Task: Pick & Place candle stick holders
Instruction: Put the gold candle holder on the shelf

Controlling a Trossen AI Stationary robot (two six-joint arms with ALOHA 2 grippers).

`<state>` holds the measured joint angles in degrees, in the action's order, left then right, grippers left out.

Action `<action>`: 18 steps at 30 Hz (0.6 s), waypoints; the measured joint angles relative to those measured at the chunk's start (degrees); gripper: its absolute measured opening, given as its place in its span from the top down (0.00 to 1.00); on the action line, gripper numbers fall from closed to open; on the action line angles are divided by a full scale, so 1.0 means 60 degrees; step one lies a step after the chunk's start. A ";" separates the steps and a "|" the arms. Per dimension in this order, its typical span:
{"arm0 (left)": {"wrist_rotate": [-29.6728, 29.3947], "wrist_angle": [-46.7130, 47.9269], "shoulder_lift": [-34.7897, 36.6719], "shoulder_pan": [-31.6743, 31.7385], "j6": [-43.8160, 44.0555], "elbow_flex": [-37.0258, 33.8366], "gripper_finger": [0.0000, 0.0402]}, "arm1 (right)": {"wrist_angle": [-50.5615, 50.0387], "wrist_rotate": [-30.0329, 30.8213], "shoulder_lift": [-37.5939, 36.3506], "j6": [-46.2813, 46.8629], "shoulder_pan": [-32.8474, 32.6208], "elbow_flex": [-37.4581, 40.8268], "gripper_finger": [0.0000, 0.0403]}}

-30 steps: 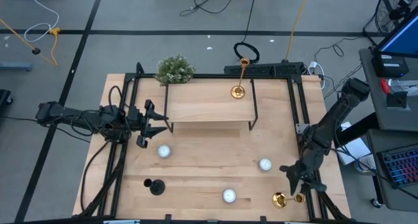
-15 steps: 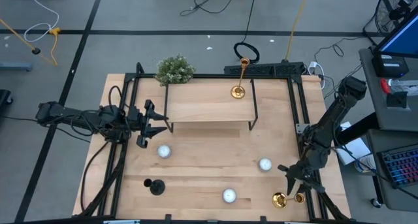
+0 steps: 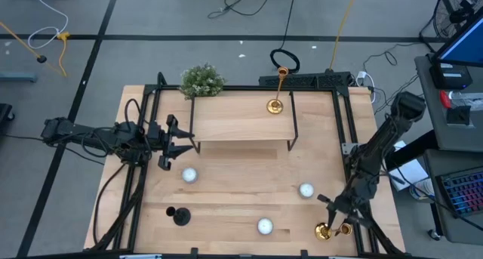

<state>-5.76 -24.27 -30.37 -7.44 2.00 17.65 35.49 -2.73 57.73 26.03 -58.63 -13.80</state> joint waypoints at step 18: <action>-0.0058 -0.0007 -0.0002 0.0001 -0.0479 0.0000 0.54 | 0.0557 0.2152 0.0725 -0.2314 0.0000 0.0000 0.96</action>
<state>-6.11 -24.32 -30.38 -7.43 -0.87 17.65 38.83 10.19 62.08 12.14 -58.63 -13.80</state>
